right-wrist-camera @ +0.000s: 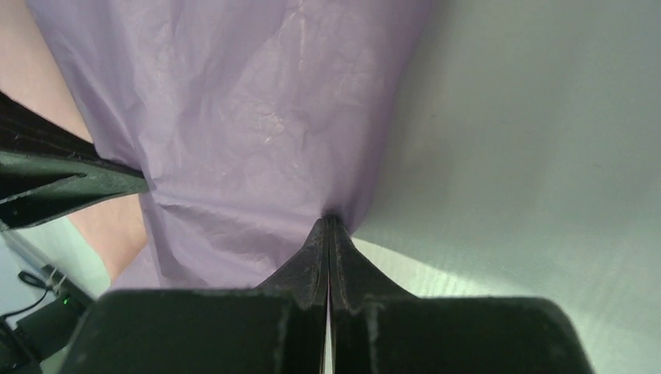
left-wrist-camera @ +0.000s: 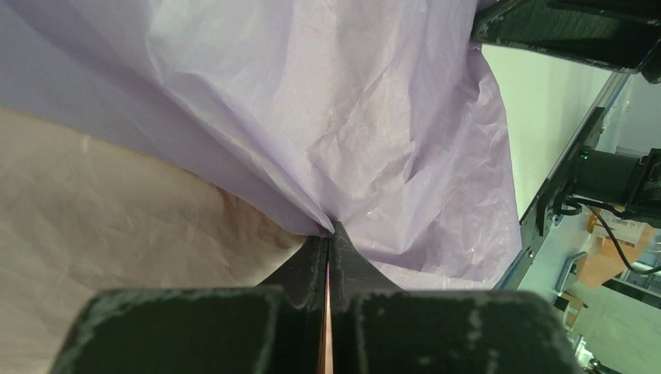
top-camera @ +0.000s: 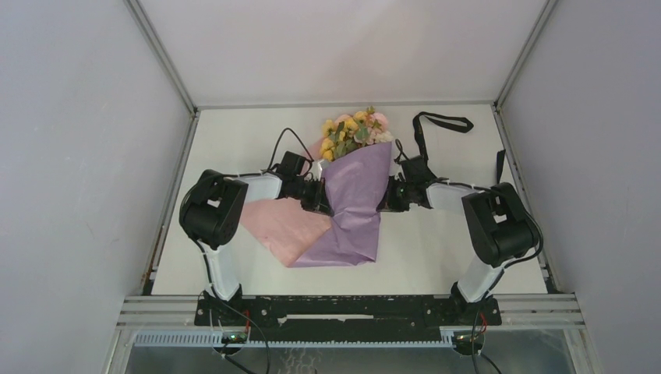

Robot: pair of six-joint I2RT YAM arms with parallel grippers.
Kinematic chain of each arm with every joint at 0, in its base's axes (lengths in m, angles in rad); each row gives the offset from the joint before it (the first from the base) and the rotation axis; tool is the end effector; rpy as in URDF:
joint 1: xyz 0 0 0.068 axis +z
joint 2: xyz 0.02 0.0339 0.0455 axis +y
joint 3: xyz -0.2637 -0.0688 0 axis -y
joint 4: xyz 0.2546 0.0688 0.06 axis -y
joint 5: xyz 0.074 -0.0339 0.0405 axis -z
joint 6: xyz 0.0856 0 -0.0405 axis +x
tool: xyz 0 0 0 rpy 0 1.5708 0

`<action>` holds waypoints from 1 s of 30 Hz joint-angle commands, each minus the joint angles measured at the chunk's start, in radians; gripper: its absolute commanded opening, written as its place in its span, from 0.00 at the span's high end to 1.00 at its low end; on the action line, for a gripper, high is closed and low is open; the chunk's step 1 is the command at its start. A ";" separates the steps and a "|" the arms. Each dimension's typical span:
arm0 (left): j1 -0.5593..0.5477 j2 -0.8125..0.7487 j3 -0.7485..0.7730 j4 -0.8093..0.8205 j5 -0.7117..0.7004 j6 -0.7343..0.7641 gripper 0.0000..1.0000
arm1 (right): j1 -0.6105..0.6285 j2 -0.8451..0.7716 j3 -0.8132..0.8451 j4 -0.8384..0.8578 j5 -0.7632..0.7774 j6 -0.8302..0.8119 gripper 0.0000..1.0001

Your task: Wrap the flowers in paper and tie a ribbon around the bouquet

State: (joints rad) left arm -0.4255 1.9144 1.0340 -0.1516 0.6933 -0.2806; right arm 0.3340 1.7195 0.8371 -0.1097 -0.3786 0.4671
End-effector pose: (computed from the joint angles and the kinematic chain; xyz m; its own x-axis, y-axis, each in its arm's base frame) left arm 0.3317 -0.2104 0.0837 -0.9218 0.1839 -0.3411 0.3756 0.6412 -0.6692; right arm 0.3214 0.1450 0.0873 -0.9294 0.1204 -0.3490 -0.0864 0.8482 0.5226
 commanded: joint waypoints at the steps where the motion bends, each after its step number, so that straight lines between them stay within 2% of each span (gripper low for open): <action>1: 0.004 -0.026 -0.019 0.001 -0.030 0.025 1.00 | -0.041 -0.076 -0.016 -0.058 0.189 -0.018 1.00; 4: 0.004 -0.028 -0.020 -0.001 -0.033 0.030 1.00 | -0.013 -0.142 0.004 -0.130 0.295 -0.055 1.00; 6: 0.004 -0.028 -0.019 -0.002 -0.034 0.031 1.00 | 0.065 -0.185 0.036 -0.180 0.369 -0.097 1.00; 9: 0.003 -0.032 -0.020 -0.005 -0.033 0.034 1.00 | 0.219 -0.221 0.082 -0.219 0.403 -0.140 1.00; 12: 0.004 -0.040 -0.020 -0.006 -0.032 0.035 1.00 | 0.336 -0.214 0.093 -0.184 0.304 -0.095 1.00; 16: 0.004 -0.044 -0.022 -0.011 -0.039 0.038 1.00 | 0.430 -0.123 0.093 -0.140 0.171 -0.013 1.00; 19: 0.004 -0.048 -0.018 -0.018 -0.040 0.039 1.00 | 0.483 -0.056 0.094 -0.132 0.152 0.022 1.00; 24: 0.004 -0.066 0.009 -0.064 -0.076 0.065 0.99 | 0.499 0.001 0.055 -0.096 0.147 0.073 1.00; 28: 0.024 -0.118 0.122 -0.271 -0.141 0.201 0.74 | 0.493 0.007 0.008 -0.077 0.182 0.095 1.00; 30: 0.069 -0.173 0.168 -0.400 -0.182 0.271 0.58 | 0.491 0.002 -0.017 -0.056 0.188 0.106 1.00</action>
State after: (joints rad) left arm -0.4194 1.8732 1.0779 -0.3080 0.6079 -0.1802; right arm 0.8242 1.7023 0.8845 -0.1726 -0.2329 0.5381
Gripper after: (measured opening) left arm 0.286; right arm 0.006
